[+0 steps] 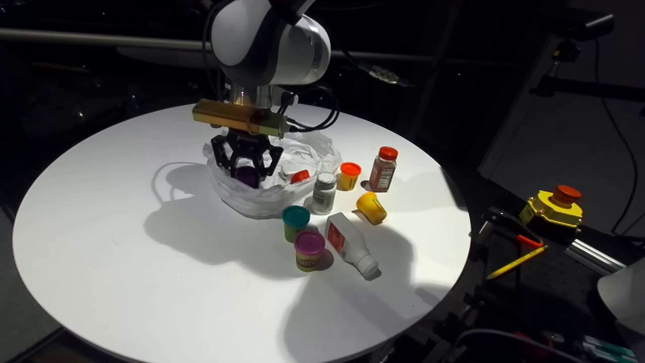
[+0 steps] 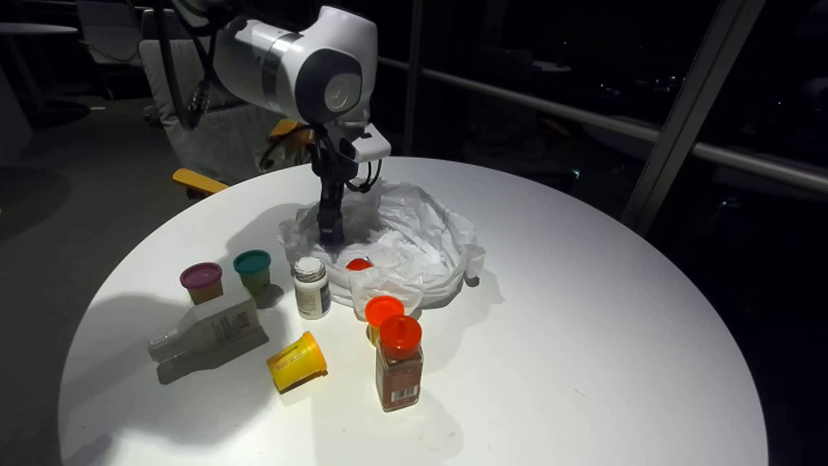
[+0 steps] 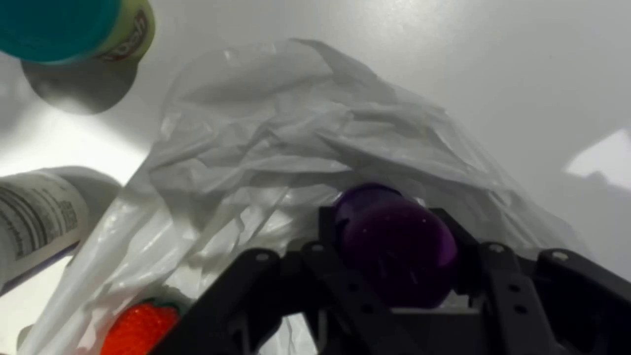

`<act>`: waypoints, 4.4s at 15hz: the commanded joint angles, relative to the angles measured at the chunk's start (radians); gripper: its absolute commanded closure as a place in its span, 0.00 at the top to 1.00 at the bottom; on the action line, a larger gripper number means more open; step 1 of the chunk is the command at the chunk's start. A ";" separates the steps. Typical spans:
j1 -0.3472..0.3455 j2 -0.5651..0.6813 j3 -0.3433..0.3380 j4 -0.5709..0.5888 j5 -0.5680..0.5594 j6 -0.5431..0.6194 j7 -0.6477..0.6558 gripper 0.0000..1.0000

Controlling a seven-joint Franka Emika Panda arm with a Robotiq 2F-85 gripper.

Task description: Remove all the objects from the white plastic bag and put them on the table

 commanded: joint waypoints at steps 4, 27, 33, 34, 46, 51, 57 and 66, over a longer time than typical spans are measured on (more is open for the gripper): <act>0.062 -0.198 -0.080 -0.155 -0.058 0.018 0.098 0.24; -0.031 0.096 -0.062 0.186 -0.138 -0.164 -0.213 0.95; -0.006 0.052 -0.083 0.128 -0.160 -0.091 -0.203 1.00; -0.007 0.045 -0.083 0.120 -0.154 -0.072 -0.204 1.00; -0.007 -0.043 -0.093 -0.041 -0.105 0.070 -0.083 1.00; -0.003 -0.049 -0.093 -0.063 -0.104 0.101 -0.035 0.77; -0.005 -0.043 -0.080 -0.052 -0.096 0.085 -0.011 0.35; 0.068 -0.306 -0.175 -0.264 -0.180 0.100 0.101 0.26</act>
